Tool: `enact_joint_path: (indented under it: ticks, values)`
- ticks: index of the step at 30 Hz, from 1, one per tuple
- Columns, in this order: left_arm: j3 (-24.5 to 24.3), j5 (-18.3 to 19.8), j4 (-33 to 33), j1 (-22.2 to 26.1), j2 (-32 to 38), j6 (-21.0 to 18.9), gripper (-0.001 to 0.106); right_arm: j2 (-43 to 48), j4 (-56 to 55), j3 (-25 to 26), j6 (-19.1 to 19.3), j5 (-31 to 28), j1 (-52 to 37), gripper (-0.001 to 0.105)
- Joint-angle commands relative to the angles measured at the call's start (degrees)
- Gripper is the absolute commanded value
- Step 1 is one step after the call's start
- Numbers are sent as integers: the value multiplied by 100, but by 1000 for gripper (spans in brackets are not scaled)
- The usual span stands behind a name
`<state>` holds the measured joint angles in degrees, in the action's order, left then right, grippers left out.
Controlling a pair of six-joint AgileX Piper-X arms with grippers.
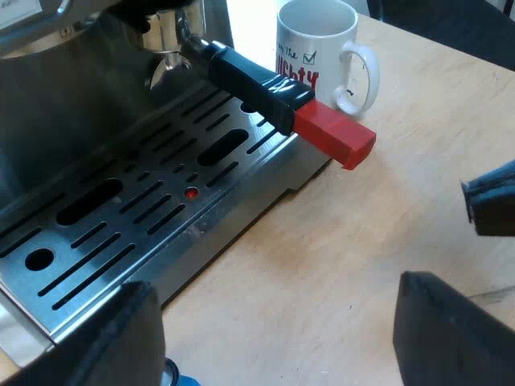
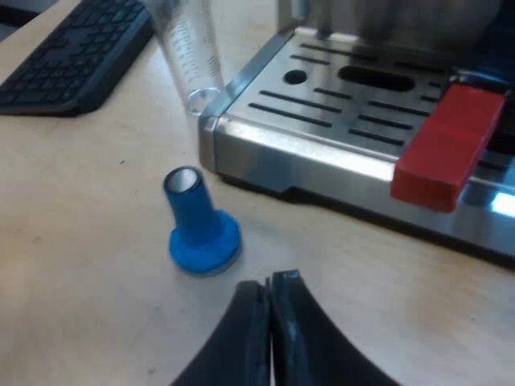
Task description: Grind coffee beans and then tamp
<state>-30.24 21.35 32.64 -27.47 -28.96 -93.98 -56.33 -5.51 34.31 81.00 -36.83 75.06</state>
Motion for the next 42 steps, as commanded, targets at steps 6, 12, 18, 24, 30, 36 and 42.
enact_joint_path:
  ticks: [6, 12, 18, 24, 30, 36, 42]
  values:
    - [-23, 39, -93, -36, 17, -4, 62, -285, 193, 16, 17, -662, -12, 0]
    - [-23, 39, -93, -36, 17, -4, 62, -639, 551, 16, 17, -893, -17, 0]
    - [-23, 39, -93, -36, 17, -4, 62, -873, 800, 16, 17, -957, -17, 0]
    - [-23, 39, -93, -36, 17, -4, 62, -960, 821, 16, 17, -1226, -17, 0]
    - [-23, 39, -93, -36, 17, -4, 62, -1008, 828, 16, 17, -1375, -17, 0]
    - [-23, 39, -93, -36, 17, -4, 62, -1137, 876, 16, 17, -1389, -138, 20]
    - [-23, 39, -83, -36, 17, -4, 62, -1177, 1178, 16, 17, -1397, -311, 23]
